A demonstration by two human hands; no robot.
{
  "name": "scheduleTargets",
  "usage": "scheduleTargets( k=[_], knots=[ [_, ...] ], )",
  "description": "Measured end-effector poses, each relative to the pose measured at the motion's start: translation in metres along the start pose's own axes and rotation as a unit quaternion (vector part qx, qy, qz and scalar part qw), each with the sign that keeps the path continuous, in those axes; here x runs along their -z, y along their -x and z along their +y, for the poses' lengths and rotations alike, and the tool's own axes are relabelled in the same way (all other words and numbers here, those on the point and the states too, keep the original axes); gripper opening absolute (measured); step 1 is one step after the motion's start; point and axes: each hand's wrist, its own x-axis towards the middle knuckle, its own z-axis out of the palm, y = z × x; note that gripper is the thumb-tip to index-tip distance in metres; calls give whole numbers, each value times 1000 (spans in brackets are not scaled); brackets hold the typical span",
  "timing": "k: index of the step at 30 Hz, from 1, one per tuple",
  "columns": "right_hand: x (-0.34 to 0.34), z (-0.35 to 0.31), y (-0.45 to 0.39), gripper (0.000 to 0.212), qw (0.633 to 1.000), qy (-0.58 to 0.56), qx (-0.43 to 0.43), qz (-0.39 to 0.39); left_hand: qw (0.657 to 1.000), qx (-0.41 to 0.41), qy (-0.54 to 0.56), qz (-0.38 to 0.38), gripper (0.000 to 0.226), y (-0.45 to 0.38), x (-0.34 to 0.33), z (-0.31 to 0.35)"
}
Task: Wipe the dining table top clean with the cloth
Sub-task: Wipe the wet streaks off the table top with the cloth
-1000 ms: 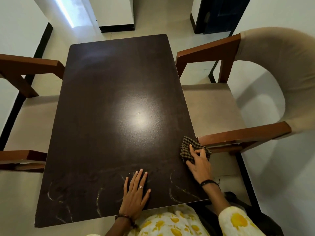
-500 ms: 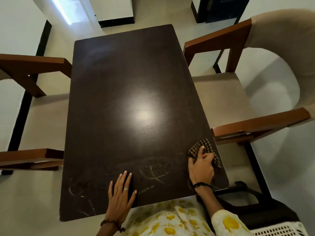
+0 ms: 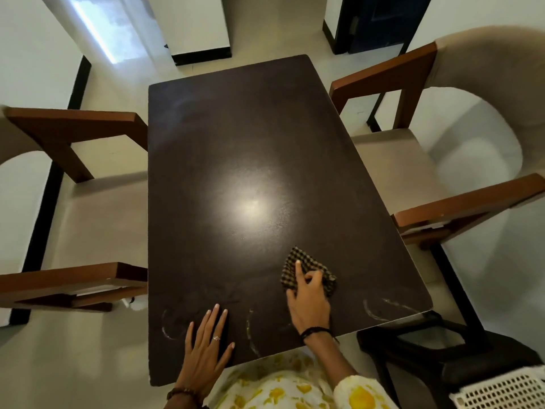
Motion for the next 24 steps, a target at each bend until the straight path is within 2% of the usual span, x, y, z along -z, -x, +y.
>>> scheduleTargets(
  k=[6,11,14,19,24],
  knots=[
    [24,36,-12,63,988,-13,-134,71,1000,-1,13,1,66,3,5,-37],
    [2,-2,-8,65,979,23,-173,101,1000,14,-2,-19,69,8,0,-57],
    [-25,-44,7,65,988,46,-129,69,1000,9,-14,-26,70,6,1,-56],
    [-71,-111,41,67,996,76,-15,-34,1000,6,24,-15,73,8,0,-60],
    [-59,-101,44,64,991,98,53,-73,995,51,90,8,75,13,5,-77]
  ],
)
